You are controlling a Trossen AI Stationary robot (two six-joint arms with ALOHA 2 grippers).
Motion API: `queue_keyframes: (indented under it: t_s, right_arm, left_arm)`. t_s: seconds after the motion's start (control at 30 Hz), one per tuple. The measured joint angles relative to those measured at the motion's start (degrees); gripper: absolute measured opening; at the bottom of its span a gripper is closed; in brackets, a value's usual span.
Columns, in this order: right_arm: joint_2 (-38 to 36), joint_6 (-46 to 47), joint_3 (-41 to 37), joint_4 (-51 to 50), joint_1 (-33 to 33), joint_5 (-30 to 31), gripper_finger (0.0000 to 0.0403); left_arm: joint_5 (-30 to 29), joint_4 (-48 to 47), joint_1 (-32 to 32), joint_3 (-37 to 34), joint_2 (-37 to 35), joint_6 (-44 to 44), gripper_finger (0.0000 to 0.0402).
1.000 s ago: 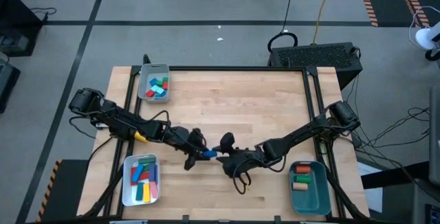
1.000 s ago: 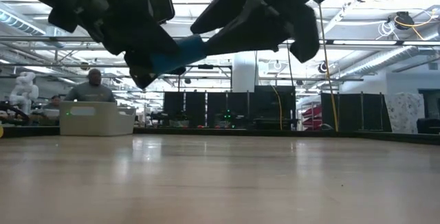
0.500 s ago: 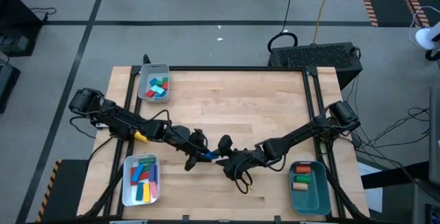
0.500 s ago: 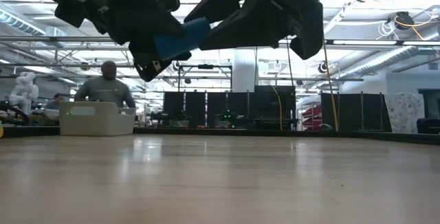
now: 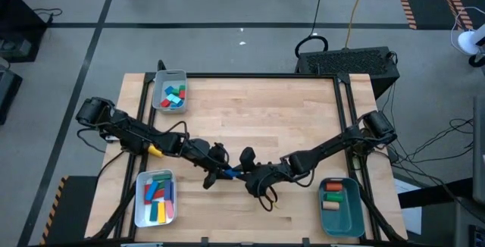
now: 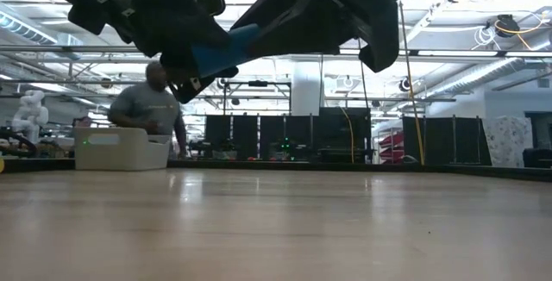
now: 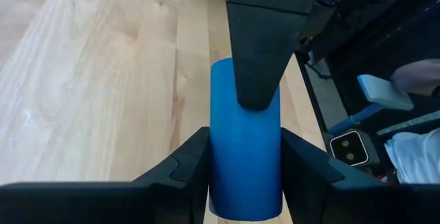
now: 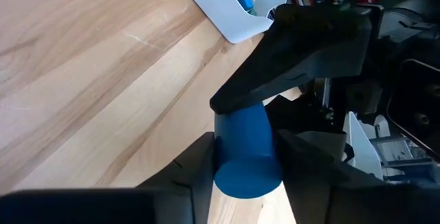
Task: Sort blocks by size
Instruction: Put the blue cylindrical block into the blue bin
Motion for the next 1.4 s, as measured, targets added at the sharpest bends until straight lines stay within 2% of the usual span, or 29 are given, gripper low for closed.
queue_keyframes:
  t_s: [0.13,0.3,0.43,0.67,0.87,1.03,1.27,1.4]
  right_arm:
    - [-0.02,0.02,0.0,-0.03,-0.37,-0.31,0.0116]
    - [-0.02,1.88,0.0,0.04,-0.34,-0.28,0.0112]
    - [-0.02,3.67,0.0,-0.18,-0.26,-0.31,0.0114]
    - [-0.24,5.38,-0.02,-2.63,1.46,-0.08,0.0113]
    - [-1.05,15.51,5.43,-19.28,1.95,0.27,0.0113]
    - [-1.09,25.21,11.63,-37.72,3.02,-0.38,0.0113]
    - [-3.38,36.0,13.57,-54.26,5.29,-10.97,0.0112]
    - [-4.45,43.76,13.57,-61.46,6.97,-15.88,0.0112]
  left_arm:
    - [0.66,-0.17,0.04,0.0,0.0,-0.02,0.0139]
    - [0.53,0.01,0.03,0.0,0.0,-0.02,0.0141]
    - [0.43,0.89,0.07,0.0,-0.01,0.99,0.0179]
    - [4.63,0.97,0.05,0.0,-0.03,1.95,0.0238]
    - [4.79,0.63,0.81,0.01,-0.04,1.85,0.0265]
    - [2.37,-2.0,2.74,0.04,-0.09,-1.4,0.0274]
    - [-6.15,-15.84,4.09,0.0,-1.25,-5.71,0.0274]
    - [-7.53,-20.85,4.02,0.0,-2.64,-7.44,0.0273]
